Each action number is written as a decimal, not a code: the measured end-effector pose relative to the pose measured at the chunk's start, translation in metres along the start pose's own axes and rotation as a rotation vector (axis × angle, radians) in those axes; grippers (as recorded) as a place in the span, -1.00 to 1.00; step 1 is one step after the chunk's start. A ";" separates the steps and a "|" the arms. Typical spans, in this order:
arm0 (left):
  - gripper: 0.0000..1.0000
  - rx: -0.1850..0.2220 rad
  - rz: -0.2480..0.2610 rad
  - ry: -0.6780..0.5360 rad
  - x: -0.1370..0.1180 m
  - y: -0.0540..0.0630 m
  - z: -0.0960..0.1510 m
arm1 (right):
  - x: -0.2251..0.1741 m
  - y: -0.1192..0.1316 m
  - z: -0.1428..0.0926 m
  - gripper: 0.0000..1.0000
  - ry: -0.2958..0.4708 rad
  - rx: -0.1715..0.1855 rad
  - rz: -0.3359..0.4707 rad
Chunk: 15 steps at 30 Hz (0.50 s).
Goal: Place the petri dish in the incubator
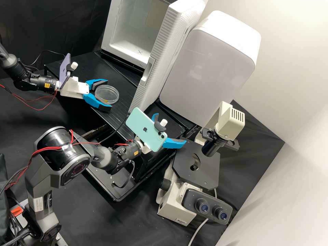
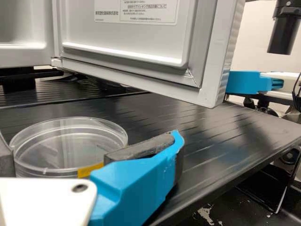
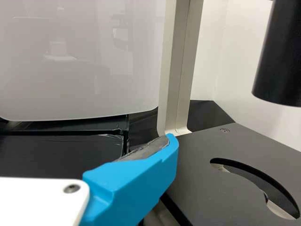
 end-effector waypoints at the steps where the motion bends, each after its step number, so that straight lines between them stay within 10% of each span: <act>1: -1.00 0.000 0.000 0.000 0.000 0.000 0.000 | 0.000 0.000 0.000 1.00 0.000 0.000 0.000; 15: -1.00 -0.004 0.003 0.005 0.000 0.000 0.000 | 0.000 0.000 0.000 1.00 0.000 0.000 0.000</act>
